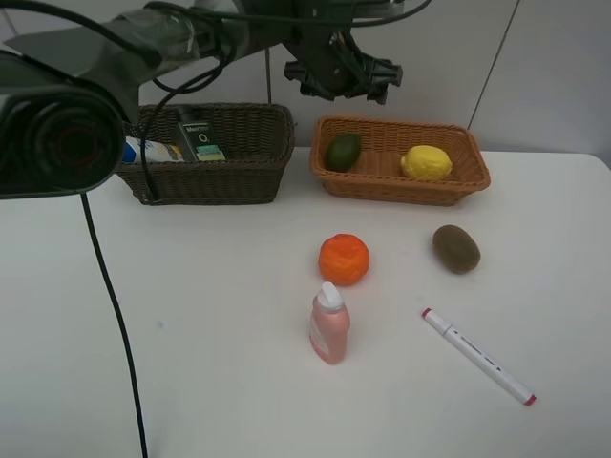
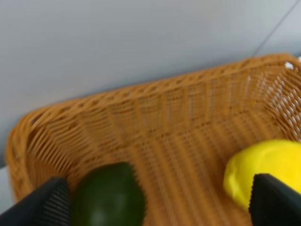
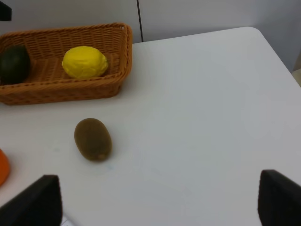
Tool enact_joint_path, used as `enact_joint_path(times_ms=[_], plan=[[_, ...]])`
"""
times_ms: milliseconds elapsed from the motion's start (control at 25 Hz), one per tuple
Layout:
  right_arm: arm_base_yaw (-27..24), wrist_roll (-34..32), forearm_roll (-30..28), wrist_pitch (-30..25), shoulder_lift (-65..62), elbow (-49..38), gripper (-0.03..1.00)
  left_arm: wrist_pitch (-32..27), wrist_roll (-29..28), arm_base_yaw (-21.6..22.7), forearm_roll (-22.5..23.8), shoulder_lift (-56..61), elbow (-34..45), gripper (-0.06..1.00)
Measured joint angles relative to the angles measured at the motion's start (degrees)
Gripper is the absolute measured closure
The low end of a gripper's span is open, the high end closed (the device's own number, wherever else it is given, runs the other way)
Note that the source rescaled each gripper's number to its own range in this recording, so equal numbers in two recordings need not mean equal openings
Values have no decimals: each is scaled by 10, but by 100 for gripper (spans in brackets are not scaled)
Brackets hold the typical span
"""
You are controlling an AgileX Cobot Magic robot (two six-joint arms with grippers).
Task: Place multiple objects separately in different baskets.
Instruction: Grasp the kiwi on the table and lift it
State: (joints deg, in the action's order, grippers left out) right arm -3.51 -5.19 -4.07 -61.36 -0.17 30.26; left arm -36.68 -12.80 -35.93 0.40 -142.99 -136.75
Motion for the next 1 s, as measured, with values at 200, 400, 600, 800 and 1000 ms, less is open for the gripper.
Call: enact_joint_path(times_ms=[200, 400, 600, 800, 1000], plan=[[0, 0, 0, 0, 0, 0, -2, -210, 0, 13, 15, 51, -56, -5], [0, 0, 0, 0, 0, 0, -2, -321, 22, 28, 19, 96, -50, -5], [0, 0, 0, 0, 0, 0, -2, -322, 43, 27, 11, 175, 28, -5], [0, 0, 0, 0, 0, 0, -2, -322, 47, 72, 64, 308, 205, -5], [0, 0, 0, 0, 0, 0, -2, -322, 42, 153, 86, 443, 375, -5]])
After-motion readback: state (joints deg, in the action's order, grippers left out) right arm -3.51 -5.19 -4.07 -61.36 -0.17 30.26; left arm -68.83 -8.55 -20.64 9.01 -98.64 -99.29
